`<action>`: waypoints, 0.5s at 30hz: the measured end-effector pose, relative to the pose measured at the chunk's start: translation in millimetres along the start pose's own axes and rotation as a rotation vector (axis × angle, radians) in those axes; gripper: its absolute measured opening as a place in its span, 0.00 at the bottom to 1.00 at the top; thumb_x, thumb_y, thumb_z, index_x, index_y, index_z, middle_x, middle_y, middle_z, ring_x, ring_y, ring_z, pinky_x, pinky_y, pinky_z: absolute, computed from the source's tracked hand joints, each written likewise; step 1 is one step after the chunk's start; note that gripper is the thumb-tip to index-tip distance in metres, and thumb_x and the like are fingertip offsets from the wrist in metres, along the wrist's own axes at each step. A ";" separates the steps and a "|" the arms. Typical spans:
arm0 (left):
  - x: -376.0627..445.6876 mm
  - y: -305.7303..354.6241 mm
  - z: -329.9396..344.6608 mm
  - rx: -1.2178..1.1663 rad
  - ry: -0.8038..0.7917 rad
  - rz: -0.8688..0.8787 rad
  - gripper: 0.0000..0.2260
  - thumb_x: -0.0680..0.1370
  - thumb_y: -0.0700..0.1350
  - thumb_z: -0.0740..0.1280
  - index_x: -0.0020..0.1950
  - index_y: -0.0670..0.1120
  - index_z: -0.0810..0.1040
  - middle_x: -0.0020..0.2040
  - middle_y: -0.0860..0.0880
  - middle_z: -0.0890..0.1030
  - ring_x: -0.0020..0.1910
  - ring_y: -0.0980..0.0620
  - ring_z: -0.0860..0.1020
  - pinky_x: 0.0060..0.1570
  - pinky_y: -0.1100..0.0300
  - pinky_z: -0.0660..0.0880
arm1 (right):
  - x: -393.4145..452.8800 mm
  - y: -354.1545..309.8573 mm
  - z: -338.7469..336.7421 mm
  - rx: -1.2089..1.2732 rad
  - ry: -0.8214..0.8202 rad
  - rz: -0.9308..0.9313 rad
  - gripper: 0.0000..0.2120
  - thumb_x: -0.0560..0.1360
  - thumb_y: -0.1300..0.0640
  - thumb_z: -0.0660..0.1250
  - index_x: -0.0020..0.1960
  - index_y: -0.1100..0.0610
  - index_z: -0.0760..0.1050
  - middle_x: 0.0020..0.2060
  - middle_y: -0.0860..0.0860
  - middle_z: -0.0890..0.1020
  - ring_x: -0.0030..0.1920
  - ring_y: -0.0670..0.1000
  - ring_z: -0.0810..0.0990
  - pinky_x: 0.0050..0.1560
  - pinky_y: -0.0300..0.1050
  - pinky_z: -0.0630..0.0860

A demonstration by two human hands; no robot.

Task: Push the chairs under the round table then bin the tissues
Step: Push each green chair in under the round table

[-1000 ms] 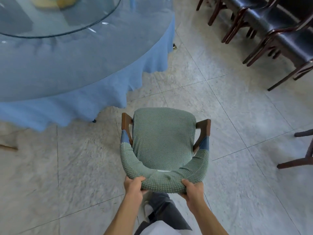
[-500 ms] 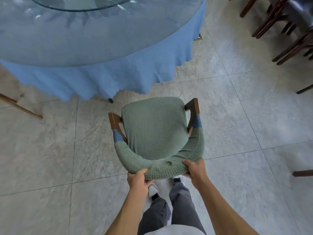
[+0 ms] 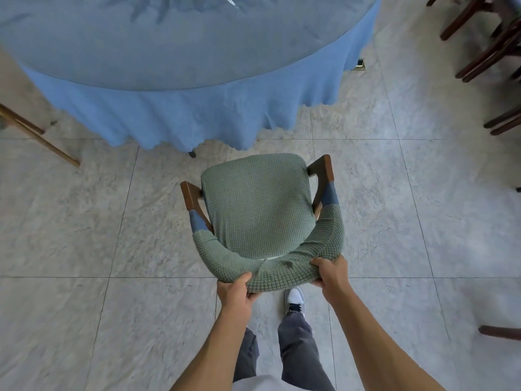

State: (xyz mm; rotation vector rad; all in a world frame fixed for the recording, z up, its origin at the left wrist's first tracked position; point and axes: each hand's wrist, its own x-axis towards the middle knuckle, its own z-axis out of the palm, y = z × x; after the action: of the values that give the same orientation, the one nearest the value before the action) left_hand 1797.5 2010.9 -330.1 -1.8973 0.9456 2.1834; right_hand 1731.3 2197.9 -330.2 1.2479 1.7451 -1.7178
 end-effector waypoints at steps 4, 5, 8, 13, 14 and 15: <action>-3.0 -11.8 28.8 -0.031 0.006 0.015 0.21 0.74 0.28 0.69 0.65 0.39 0.71 0.61 0.36 0.78 0.52 0.36 0.79 0.32 0.47 0.80 | 18.8 -21.7 -13.9 0.006 -0.024 -0.001 0.12 0.74 0.73 0.65 0.51 0.60 0.68 0.46 0.59 0.77 0.45 0.61 0.81 0.39 0.60 0.82; -2.1 -13.7 36.0 -0.033 0.002 0.024 0.21 0.74 0.28 0.69 0.65 0.39 0.71 0.61 0.36 0.78 0.50 0.37 0.80 0.30 0.48 0.81 | 22.6 -27.8 -16.9 0.006 -0.031 -0.003 0.12 0.74 0.73 0.64 0.52 0.61 0.68 0.46 0.59 0.78 0.45 0.61 0.81 0.38 0.58 0.82; 3.2 -15.9 56.6 -0.035 -0.010 0.034 0.21 0.74 0.30 0.70 0.66 0.41 0.71 0.61 0.37 0.78 0.53 0.37 0.80 0.30 0.49 0.82 | 35.8 -45.2 -24.1 -0.015 -0.053 -0.010 0.12 0.74 0.72 0.65 0.54 0.64 0.68 0.48 0.61 0.78 0.46 0.62 0.81 0.34 0.54 0.82; 4.6 -11.0 91.8 -0.060 -0.069 0.022 0.21 0.75 0.33 0.71 0.66 0.42 0.71 0.62 0.38 0.78 0.56 0.38 0.79 0.36 0.45 0.81 | 60.6 -81.2 -31.6 -0.016 -0.132 -0.013 0.13 0.74 0.71 0.67 0.57 0.68 0.70 0.49 0.64 0.80 0.48 0.64 0.83 0.38 0.57 0.84; 4.8 -10.5 98.5 -0.075 -0.080 0.027 0.21 0.75 0.33 0.70 0.66 0.42 0.71 0.61 0.38 0.78 0.56 0.38 0.79 0.34 0.47 0.81 | 64.2 -88.3 -33.5 -0.009 -0.160 -0.015 0.12 0.74 0.70 0.67 0.57 0.69 0.71 0.49 0.64 0.81 0.48 0.64 0.83 0.41 0.59 0.84; 5.4 -10.0 104.5 -0.086 -0.089 0.037 0.21 0.75 0.32 0.70 0.66 0.41 0.71 0.62 0.37 0.78 0.55 0.38 0.79 0.33 0.48 0.81 | 68.4 -94.3 -34.9 0.006 -0.182 -0.012 0.11 0.75 0.69 0.67 0.57 0.69 0.71 0.50 0.65 0.81 0.49 0.65 0.83 0.43 0.62 0.83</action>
State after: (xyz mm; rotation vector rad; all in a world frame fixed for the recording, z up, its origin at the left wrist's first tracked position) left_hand 1710.8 2070.1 -335.6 -1.8144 0.8931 2.3445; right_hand 1631.0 2266.1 -322.5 1.0494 1.6455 -1.7838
